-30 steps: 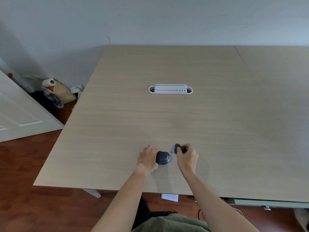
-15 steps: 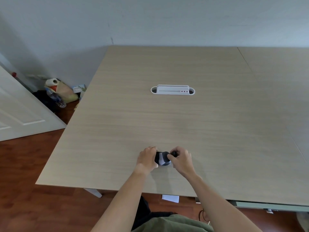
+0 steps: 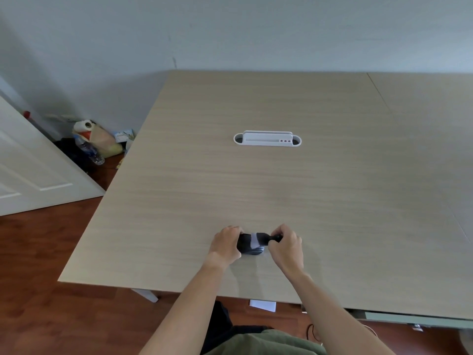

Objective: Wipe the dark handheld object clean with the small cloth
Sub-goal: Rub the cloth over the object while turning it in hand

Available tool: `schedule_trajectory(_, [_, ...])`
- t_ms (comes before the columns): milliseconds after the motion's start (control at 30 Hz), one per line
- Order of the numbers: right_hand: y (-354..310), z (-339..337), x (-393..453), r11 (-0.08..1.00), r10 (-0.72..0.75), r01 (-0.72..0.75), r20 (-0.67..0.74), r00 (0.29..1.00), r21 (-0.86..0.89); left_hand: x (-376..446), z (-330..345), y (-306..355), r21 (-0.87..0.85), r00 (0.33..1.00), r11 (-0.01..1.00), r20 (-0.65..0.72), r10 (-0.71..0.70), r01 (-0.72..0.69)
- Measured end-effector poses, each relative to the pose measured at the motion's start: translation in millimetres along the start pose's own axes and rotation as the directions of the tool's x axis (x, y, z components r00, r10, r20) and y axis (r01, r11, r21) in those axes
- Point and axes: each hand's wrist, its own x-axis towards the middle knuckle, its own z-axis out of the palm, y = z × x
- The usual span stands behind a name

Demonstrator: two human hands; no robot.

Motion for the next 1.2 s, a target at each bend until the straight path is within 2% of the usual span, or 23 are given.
schedule_trajectory(133, [0.9,1.6,4.3,0.994,0.056,-0.068,0.132,0.99,0.091,-0.3,1.0,1.0,0.003,1.0,1.0,-0.01,-0.006,0.006])
schedule_trajectory(233, [3.5,1.4,5.2,0.986,0.046,-0.095,0.323,0.945,0.135,-0.6,0.4,1.2,-0.013,1.0,1.0,-0.02,-0.005,0.005])
schedule_trajectory(267, [4.5,2.4,5.2,0.991,0.036,-0.074,0.318,0.947,0.108,-0.8,-0.3,1.2,-0.009,1.0,1.0,-0.02,-0.008,0.007])
schedule_trajectory(300, [5.1,3.4,5.4,0.996,0.026,-0.048,0.254,0.967,0.078,-0.8,-0.7,1.1,0.0,1.0,1.0,-0.018,-0.011,0.011])
schedule_trajectory(367, [5.8,3.1,6.6,0.999,0.007,-0.009,0.05,0.999,0.035,-0.6,0.2,1.2,0.018,1.0,1.0,-0.015,-0.018,0.018])
schedule_trajectory(433, [4.3,1.2,7.4,0.999,-0.032,0.034,-0.063,0.997,0.039,-1.0,1.3,1.8,0.026,1.0,0.999,-0.012,-0.024,0.024])
schedule_trajectory(467, [3.4,0.9,8.2,0.997,-0.043,0.046,-0.051,0.998,0.062,-1.3,1.7,2.0,0.029,1.0,0.999,-0.013,-0.026,0.026])
schedule_trajectory(533, [1.3,1.1,7.6,0.994,-0.057,0.051,0.062,0.996,0.098,-1.3,1.7,2.1,0.03,0.999,0.999,-0.022,-0.028,0.029])
schedule_trajectory(600, [2.6,1.7,5.3,0.998,-0.05,0.041,0.175,0.983,0.054,-1.0,1.2,2.4,0.029,0.999,0.999,-0.029,-0.025,0.026])
schedule_trajectory(633, [4.5,1.9,5.7,0.999,-0.047,0.046,0.158,0.986,0.01,-0.7,1.1,2.7,0.035,0.999,0.999,-0.026,-0.024,0.025])
schedule_trajectory(700, [7.7,-0.1,6.7,1.0,-0.021,0.021,-0.005,1.0,-0.018,-0.8,1.6,3.1,0.049,0.999,0.998,-0.013,-0.03,0.03])
schedule_trajectory(767, [8.3,-2.3,6.0,0.999,-0.023,0.029,-0.136,0.99,0.038,-1.0,2.3,3.2,0.058,0.999,0.998,-0.012,-0.035,0.036])
schedule_trajectory(800, [7.6,-2.5,5.5,0.996,-0.044,0.055,-0.144,0.989,0.07,-1.4,2.7,3.0,0.06,0.999,0.997,-0.014,-0.037,0.038])
schedule_trajectory(867, [5.5,-1.4,3.0,0.987,-0.1,0.106,-0.052,0.994,0.118,-2.0,2.6,3.2,0.058,0.999,0.997,-0.022,-0.041,0.042])
schedule_trajectory(967, [4.8,2.4,-2.3,0.989,-0.1,0.077,0.187,0.977,0.125,-2.3,1.8,4.4,0.031,0.998,0.999,-0.042,-0.039,0.04])
schedule_trajectory(1000, [5.9,4.2,-2.4,0.993,-0.092,0.076,0.194,0.977,0.088,-2.5,1.4,4.8,0.029,0.998,0.999,-0.043,-0.039,0.04])
schedule_trajectory(1067, [7.8,7.5,-0.8,0.998,-0.067,0.066,0.03,0.997,0.024,-2.5,0.8,5.1,0.052,0.998,0.997,-0.031,-0.046,0.048])
schedule_trajectory(1133, [5.3,6.2,-1.0,0.993,-0.02,0.04,-0.171,0.985,0.111,-2.4,1.0,4.8,0.073,0.998,0.996,-0.022,-0.057,0.059])
schedule_trajectory(1167, [4.0,5.5,-0.3,0.987,-0.014,0.045,-0.193,0.981,0.153,-2.4,1.2,4.9,0.075,0.998,0.995,-0.021,-0.061,0.063])
schedule_trajectory(1200, [3.2,5.2,1.1,0.983,-0.029,0.058,-0.158,0.987,0.177,-2.5,1.3,5.0,0.074,0.998,0.995,-0.021,-0.063,0.065])
